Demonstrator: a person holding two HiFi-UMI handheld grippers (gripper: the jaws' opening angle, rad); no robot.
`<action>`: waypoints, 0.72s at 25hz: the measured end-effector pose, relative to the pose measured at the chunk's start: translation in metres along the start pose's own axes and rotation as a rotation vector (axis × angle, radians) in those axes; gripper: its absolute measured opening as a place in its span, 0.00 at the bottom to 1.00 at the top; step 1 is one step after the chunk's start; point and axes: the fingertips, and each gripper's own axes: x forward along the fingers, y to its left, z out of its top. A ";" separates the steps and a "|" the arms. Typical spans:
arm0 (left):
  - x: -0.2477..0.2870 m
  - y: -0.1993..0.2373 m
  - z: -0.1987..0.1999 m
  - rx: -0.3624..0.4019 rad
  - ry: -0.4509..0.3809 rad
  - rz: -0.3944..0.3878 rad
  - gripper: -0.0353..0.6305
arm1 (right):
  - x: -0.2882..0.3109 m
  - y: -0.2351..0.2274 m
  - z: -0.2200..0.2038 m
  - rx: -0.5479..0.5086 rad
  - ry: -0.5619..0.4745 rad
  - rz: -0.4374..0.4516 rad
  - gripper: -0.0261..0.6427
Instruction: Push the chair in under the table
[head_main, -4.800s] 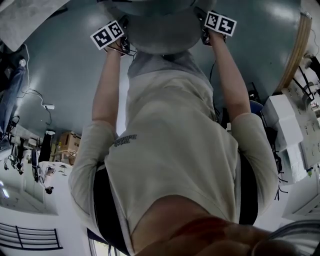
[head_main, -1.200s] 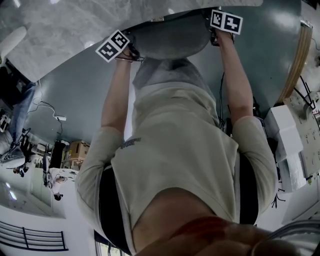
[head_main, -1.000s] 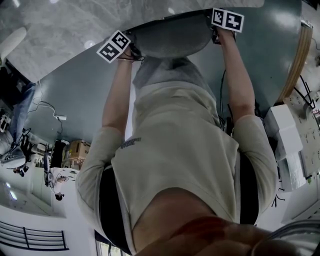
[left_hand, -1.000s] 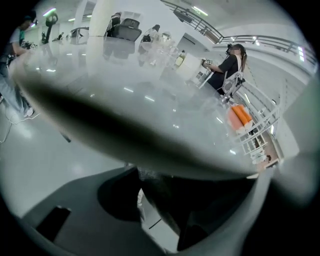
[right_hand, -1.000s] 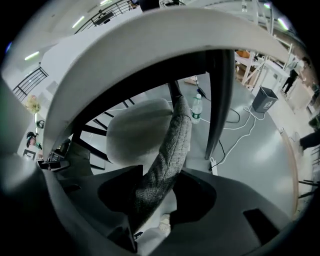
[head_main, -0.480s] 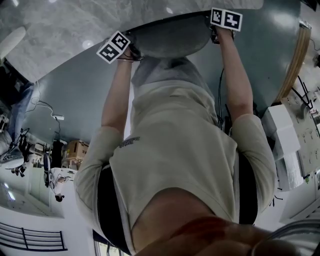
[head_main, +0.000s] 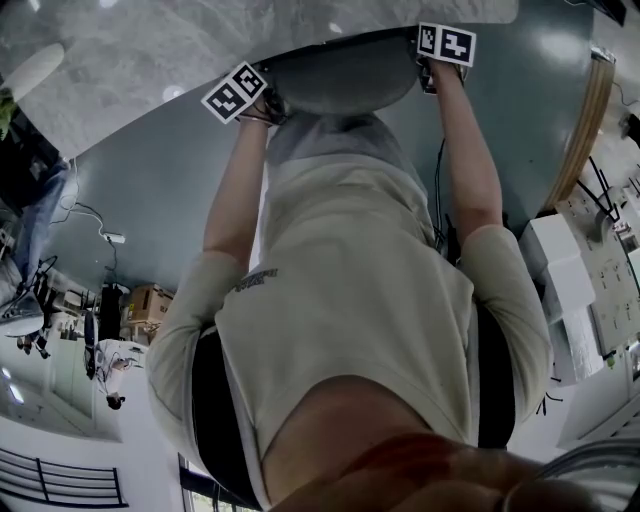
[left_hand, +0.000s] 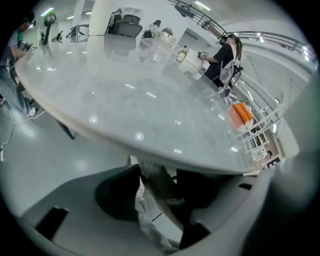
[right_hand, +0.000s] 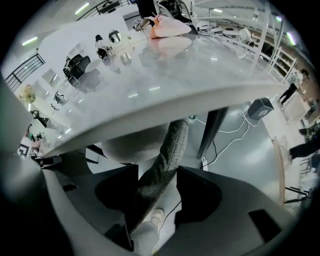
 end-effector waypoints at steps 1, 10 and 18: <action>-0.002 -0.001 0.000 0.002 0.009 0.001 0.39 | -0.004 0.001 0.000 0.007 -0.001 -0.003 0.41; -0.031 -0.003 -0.001 0.025 0.082 -0.006 0.39 | -0.048 0.007 0.006 0.009 -0.006 -0.029 0.40; -0.051 -0.009 0.004 0.047 0.146 -0.029 0.39 | -0.081 0.013 0.026 -0.054 -0.007 -0.042 0.39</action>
